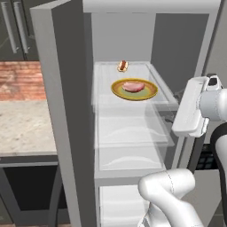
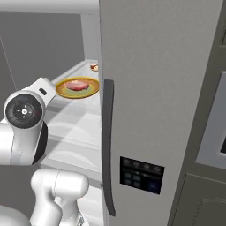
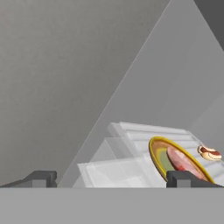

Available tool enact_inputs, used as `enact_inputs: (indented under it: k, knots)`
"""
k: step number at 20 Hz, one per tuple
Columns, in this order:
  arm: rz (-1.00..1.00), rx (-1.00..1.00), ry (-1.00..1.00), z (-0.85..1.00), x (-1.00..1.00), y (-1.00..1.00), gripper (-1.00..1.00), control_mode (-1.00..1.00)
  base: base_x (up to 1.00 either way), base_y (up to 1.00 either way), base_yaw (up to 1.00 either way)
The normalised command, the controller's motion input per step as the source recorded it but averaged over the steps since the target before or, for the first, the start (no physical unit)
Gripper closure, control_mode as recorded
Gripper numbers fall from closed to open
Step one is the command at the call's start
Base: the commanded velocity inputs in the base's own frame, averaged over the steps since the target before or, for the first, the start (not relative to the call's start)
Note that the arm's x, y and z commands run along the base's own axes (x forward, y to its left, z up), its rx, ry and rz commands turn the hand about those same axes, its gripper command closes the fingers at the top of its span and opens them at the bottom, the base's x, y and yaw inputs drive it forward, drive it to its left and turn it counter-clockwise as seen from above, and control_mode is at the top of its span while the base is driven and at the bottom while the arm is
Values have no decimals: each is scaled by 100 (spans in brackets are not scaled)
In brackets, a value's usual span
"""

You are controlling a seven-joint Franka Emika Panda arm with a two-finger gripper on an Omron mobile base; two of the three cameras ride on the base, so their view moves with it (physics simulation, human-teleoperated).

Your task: Retrieve the steak from the fridge and place it on the saucepan with marinade on the stove.

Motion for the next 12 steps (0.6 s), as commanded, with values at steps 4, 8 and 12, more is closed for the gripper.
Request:
enact_inputs:
  k: [4,8,12]
  knots:
    - [0,0,0,0,0,0,-100,100,9,25,-6]
    - [0,0,0,0,0,0,-100,100,10,24,-9]
    - [0,0,0,0,0,0,-100,100,14,28,-10]
